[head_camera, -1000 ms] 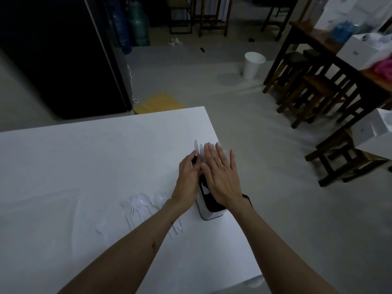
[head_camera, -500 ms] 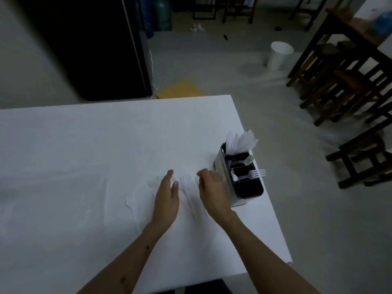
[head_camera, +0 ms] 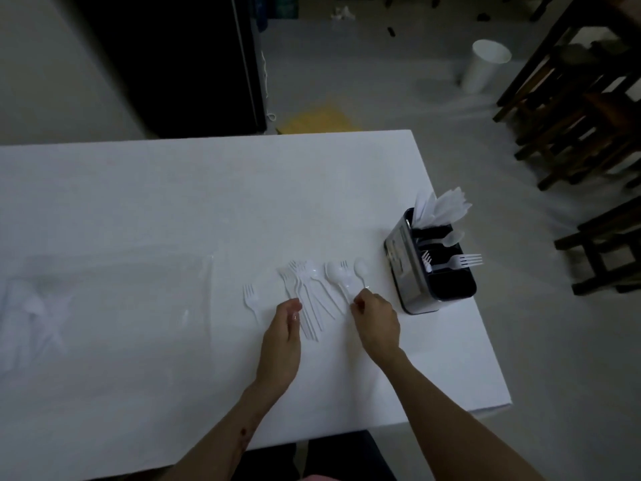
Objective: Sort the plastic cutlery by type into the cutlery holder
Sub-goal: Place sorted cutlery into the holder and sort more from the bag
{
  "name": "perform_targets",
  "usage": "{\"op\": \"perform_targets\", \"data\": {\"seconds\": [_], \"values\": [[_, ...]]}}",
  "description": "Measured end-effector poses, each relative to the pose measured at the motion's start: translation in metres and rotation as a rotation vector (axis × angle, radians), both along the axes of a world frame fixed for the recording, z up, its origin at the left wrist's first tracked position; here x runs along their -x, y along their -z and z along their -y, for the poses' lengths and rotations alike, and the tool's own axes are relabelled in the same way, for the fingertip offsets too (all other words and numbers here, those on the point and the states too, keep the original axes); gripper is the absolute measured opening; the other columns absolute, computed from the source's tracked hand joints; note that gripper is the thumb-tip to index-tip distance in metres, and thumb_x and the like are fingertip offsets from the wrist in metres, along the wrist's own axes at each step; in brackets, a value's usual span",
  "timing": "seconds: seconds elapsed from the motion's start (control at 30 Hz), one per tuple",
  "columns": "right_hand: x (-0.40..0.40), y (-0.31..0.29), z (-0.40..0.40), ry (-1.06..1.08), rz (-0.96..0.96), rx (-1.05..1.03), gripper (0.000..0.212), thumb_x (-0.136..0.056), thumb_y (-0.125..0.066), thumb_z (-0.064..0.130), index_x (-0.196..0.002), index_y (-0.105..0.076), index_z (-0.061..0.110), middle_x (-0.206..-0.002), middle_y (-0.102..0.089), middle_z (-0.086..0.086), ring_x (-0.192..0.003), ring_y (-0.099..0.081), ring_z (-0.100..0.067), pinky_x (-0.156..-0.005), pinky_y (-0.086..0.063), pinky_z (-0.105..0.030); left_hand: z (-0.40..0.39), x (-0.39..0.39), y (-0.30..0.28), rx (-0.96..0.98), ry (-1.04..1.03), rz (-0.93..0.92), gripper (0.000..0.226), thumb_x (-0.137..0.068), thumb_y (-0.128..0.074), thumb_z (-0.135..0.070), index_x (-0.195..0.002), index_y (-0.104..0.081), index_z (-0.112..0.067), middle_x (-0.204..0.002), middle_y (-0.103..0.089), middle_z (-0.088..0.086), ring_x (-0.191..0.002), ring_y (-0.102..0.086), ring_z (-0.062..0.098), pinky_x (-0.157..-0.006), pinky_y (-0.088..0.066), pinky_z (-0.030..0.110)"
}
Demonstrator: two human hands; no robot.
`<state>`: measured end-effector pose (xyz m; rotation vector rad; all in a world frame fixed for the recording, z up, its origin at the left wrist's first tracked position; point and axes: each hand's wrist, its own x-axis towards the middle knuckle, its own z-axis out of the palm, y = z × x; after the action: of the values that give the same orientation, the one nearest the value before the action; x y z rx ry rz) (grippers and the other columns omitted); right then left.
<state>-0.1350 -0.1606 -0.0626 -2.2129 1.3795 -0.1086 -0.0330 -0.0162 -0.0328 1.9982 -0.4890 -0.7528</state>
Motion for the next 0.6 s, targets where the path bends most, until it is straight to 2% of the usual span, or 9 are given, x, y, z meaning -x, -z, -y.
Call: {"op": "perform_targets", "data": {"seconds": [0.1,0.17,0.23,0.3,0.37,0.47,0.53,0.6], "values": [[0.003,-0.005,-0.004,0.071,0.054,0.043,0.008,-0.093,-0.057,0.018,-0.088,-0.059,0.012,-0.081,-0.064,-0.004,-0.074,-0.062,-0.023,-0.063,-0.053,-0.037,0.001,0.0,-0.001,0.011,0.028,-0.021,0.026,-0.102,-0.037,-0.023,-0.122,-0.052,-0.024,-0.122,-0.059,-0.011,-0.115,-0.054,0.005,-0.096,-0.036,0.016],[0.005,-0.009,-0.008,0.047,0.141,0.038,0.007,-0.093,-0.059,0.022,-0.09,-0.056,0.016,-0.081,-0.065,0.001,-0.073,-0.061,-0.019,-0.063,-0.053,-0.036,0.006,-0.001,0.0,0.022,0.021,-0.064,0.027,-0.101,-0.039,-0.026,-0.124,-0.054,-0.021,-0.124,-0.059,-0.01,-0.116,-0.053,0.005,-0.097,-0.036,0.017],[0.008,-0.013,-0.012,-0.135,0.207,0.023,0.009,-0.093,-0.06,0.024,-0.088,-0.054,0.02,-0.082,-0.065,0.006,-0.072,-0.06,-0.013,-0.061,-0.051,-0.032,0.018,-0.003,0.0,0.061,-0.01,-0.266,0.035,-0.098,-0.044,-0.037,-0.128,-0.052,-0.02,-0.129,-0.057,-0.007,-0.12,-0.051,0.008,-0.103,-0.037,0.024],[0.01,-0.018,-0.018,-0.329,0.191,0.031,0.009,-0.093,-0.06,0.025,-0.087,-0.054,0.02,-0.084,-0.066,0.007,-0.072,-0.058,-0.011,-0.06,-0.049,-0.026,0.037,-0.007,-0.002,0.091,-0.078,-0.527,0.043,-0.094,-0.05,-0.043,-0.128,-0.051,-0.017,-0.127,-0.059,-0.004,-0.12,-0.052,0.012,-0.101,-0.038,0.029],[0.011,-0.019,-0.02,-0.392,0.185,0.013,0.011,-0.094,-0.06,0.031,-0.09,-0.058,0.021,-0.087,-0.068,0.008,-0.073,-0.059,-0.008,-0.061,-0.045,-0.02,0.055,-0.01,-0.004,0.12,-0.201,-0.728,0.036,-0.096,-0.05,-0.032,-0.125,-0.051,-0.01,-0.114,-0.065,-0.001,-0.115,-0.055,0.019,-0.094,-0.042,0.031],[0.016,-0.013,-0.015,-0.188,0.207,-0.038,0.021,-0.093,-0.057,0.045,-0.091,-0.062,0.025,-0.087,-0.067,0.013,-0.073,-0.062,-0.005,-0.064,-0.05,-0.019,0.066,-0.013,-0.009,0.147,-0.377,-0.849,0.025,-0.1,-0.043,-0.017,-0.121,-0.052,-0.006,-0.094,-0.065,0.003,-0.095,-0.062,0.021,-0.082,-0.049,0.033],[0.021,-0.004,-0.004,0.054,0.187,-0.021,0.017,-0.094,-0.058,0.04,-0.094,-0.059,0.023,-0.089,-0.066,0.007,-0.078,-0.064,-0.011,-0.067,-0.054,-0.03,0.063,-0.013,-0.01,0.165,-0.402,-0.882,0.023,-0.101,-0.042,-0.016,-0.118,-0.053,-0.006,-0.09,-0.063,0.005,-0.085,-0.062,0.019,-0.079,-0.05,0.032],[0.025,0.003,0.006,0.195,0.075,-0.054,0.017,-0.094,-0.06,0.031,-0.101,-0.056,0.016,-0.098,-0.064,-0.003,-0.09,-0.063,-0.023,-0.073,-0.053,-0.036,0.058,-0.011,-0.007,0.181,-0.403,-0.906,0.022,-0.1,-0.043,-0.016,-0.117,-0.053,-0.005,-0.092,-0.063,0.006,-0.084,-0.061,0.019,-0.08,-0.05,0.033]]}}
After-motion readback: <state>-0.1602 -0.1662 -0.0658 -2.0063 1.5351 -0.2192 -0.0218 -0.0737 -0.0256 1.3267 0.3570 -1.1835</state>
